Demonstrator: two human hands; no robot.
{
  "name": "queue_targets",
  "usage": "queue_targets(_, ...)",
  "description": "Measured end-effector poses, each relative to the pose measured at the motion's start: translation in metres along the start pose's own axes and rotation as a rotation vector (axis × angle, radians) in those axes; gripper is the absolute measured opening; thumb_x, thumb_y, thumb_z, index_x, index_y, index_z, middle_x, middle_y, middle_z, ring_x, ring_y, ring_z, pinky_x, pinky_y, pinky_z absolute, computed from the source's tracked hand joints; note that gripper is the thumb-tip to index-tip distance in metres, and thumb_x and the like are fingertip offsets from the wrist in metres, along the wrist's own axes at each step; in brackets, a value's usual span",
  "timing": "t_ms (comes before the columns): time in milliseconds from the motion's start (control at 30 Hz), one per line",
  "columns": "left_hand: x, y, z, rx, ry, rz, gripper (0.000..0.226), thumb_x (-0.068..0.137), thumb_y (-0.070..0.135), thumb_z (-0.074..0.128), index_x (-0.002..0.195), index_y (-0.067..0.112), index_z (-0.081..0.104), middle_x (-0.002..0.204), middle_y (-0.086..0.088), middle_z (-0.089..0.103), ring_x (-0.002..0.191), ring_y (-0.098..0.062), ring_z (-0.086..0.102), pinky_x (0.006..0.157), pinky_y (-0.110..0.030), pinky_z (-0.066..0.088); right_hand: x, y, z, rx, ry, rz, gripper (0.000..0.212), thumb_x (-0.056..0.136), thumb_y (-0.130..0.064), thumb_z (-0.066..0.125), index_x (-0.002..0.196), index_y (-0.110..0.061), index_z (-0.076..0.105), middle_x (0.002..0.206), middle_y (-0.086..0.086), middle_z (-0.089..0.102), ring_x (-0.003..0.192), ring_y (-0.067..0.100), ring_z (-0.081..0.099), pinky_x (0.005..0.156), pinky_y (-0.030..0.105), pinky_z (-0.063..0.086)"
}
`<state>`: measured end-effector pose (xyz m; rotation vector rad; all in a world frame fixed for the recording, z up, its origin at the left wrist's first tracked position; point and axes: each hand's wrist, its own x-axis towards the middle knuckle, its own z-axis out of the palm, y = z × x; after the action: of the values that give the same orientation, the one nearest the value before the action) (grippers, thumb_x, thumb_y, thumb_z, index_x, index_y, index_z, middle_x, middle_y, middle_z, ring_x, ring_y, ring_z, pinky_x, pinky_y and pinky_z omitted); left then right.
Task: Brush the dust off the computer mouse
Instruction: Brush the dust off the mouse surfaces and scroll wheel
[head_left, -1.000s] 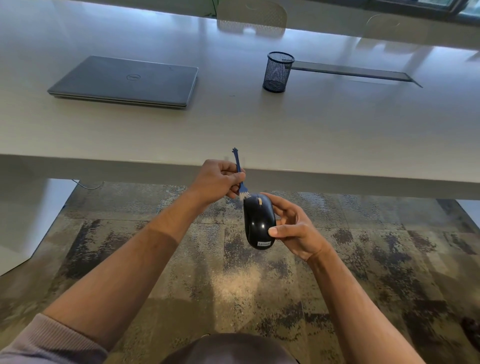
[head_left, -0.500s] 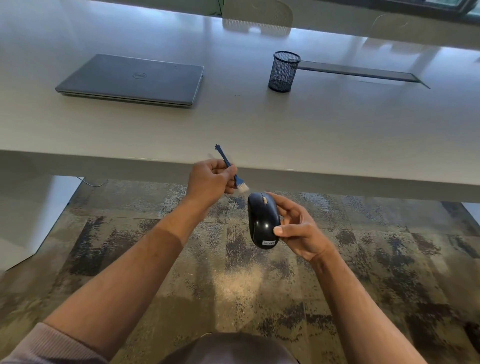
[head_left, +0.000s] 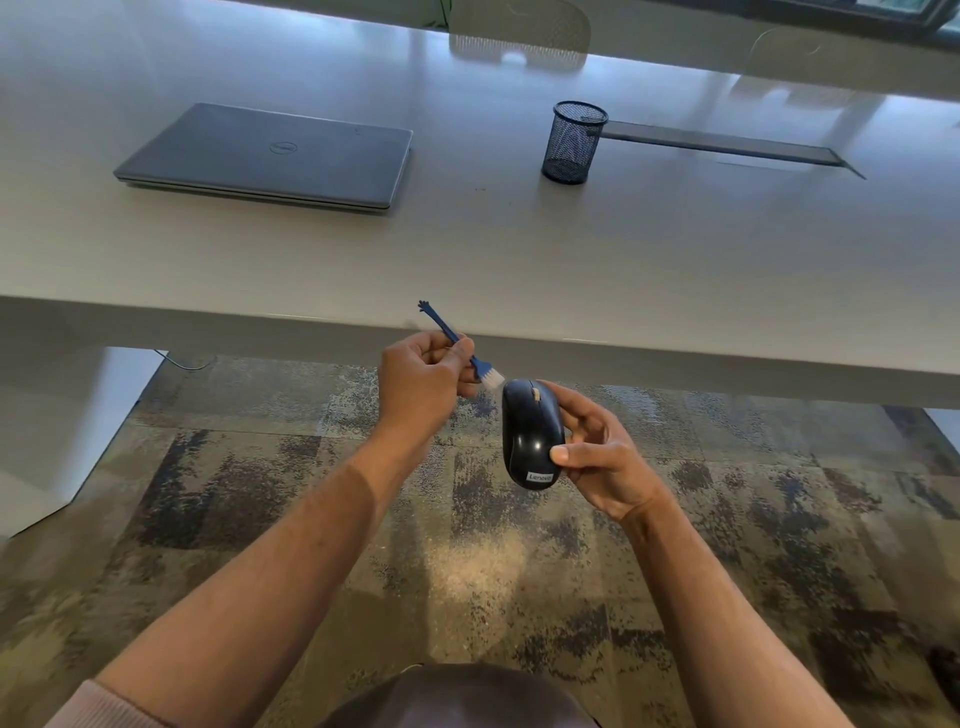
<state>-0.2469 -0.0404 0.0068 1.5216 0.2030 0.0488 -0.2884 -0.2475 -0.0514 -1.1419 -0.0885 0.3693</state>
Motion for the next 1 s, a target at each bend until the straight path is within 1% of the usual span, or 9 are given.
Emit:
queue_targets(100, 0.000, 0.000, 0.000, 0.000, -0.028, -0.011, 0.007, 0.092, 0.012, 0.063, 0.089, 0.008, 0.066, 0.075, -0.006, 0.072, 0.061, -0.011, 0.067, 0.056, -0.023, 0.056, 0.002, 0.001, 0.001, -0.008, 0.002, 0.000, 0.087, 0.061, -0.003, 0.076, 0.142, -0.002, 0.047, 0.136, 0.016, 0.058, 0.115, 0.031, 0.064, 0.093, 0.044, 0.056)
queue_targets(267, -0.004, -0.006, 0.000, 0.028, -0.042, -0.008, 0.007, 0.092, 0.014, 0.064, 0.086, 0.010, 0.066, 0.075, -0.006, 0.072, 0.063, -0.013, 0.068, 0.058, -0.025, 0.056, 0.004, 0.001, -0.001, -0.003, 0.030, -0.008, 0.089, 0.061, -0.004, 0.076, 0.144, -0.002, 0.045, 0.136, 0.017, 0.058, 0.115, 0.032, 0.063, 0.088, 0.042, 0.057)
queue_targets(400, -0.008, -0.012, 0.002, 0.008, 0.039, 0.004, 0.008, 0.091, 0.016, 0.065, 0.088, 0.009, 0.066, 0.074, -0.005, 0.072, 0.063, -0.013, 0.068, 0.058, -0.025, 0.056, 0.005, 0.002, -0.002, 0.004, 0.039, -0.002, 0.089, 0.060, -0.003, 0.077, 0.144, -0.002, 0.046, 0.137, 0.018, 0.057, 0.113, 0.031, 0.064, 0.087, 0.041, 0.057)
queue_targets(533, -0.004, -0.009, 0.003, -0.028, 0.104, -0.005, 0.009, 0.092, 0.016, 0.064, 0.092, 0.008, 0.066, 0.076, -0.005, 0.072, 0.061, -0.010, 0.068, 0.056, -0.020, 0.054, 0.005, 0.002, 0.000, 0.000, 0.009, 0.009, 0.087, 0.060, -0.002, 0.076, 0.142, -0.002, 0.047, 0.134, 0.016, 0.059, 0.113, 0.029, 0.065, 0.087, 0.039, 0.057)
queue_targets(600, -0.003, -0.007, 0.003, -0.012, 0.103, 0.004, 0.008, 0.092, 0.016, 0.064, 0.091, 0.008, 0.066, 0.075, -0.004, 0.072, 0.059, -0.008, 0.067, 0.054, -0.019, 0.054, 0.006, 0.001, 0.002, 0.000, -0.009, 0.011, 0.085, 0.060, -0.001, 0.076, 0.140, -0.002, 0.049, 0.134, 0.016, 0.059, 0.114, 0.030, 0.064, 0.089, 0.041, 0.057)
queue_targets(733, -0.001, -0.006, 0.001, 0.031, 0.069, 0.008, 0.007, 0.092, 0.016, 0.064, 0.089, 0.010, 0.066, 0.075, -0.004, 0.071, 0.060, -0.008, 0.068, 0.057, -0.022, 0.056, 0.006, 0.001, 0.001, -0.006, -0.028, 0.013, 0.084, 0.060, -0.001, 0.076, 0.140, -0.002, 0.050, 0.139, 0.019, 0.055, 0.119, 0.032, 0.061, 0.096, 0.044, 0.055)
queue_targets(833, -0.002, -0.005, 0.000, 0.036, 0.038, 0.003, 0.006, 0.092, 0.015, 0.064, 0.087, 0.012, 0.066, 0.075, -0.004, 0.071, 0.062, -0.010, 0.068, 0.058, -0.023, 0.057, 0.006, 0.001, 0.000, -0.002, -0.024, 0.015, 0.083, 0.060, -0.001, 0.076, 0.139, -0.004, 0.052, 0.138, 0.019, 0.056, 0.119, 0.032, 0.061, 0.093, 0.043, 0.056)
queue_targets(1000, -0.007, -0.005, -0.001, 0.053, 0.006, 0.001, 0.006, 0.091, 0.015, 0.065, 0.088, 0.011, 0.067, 0.075, -0.006, 0.072, 0.062, -0.011, 0.067, 0.057, -0.022, 0.055, 0.006, 0.000, 0.000, 0.008, 0.007, 0.002, 0.082, 0.058, -0.002, 0.076, 0.137, -0.005, 0.053, 0.133, 0.016, 0.059, 0.112, 0.029, 0.066, 0.084, 0.038, 0.058)
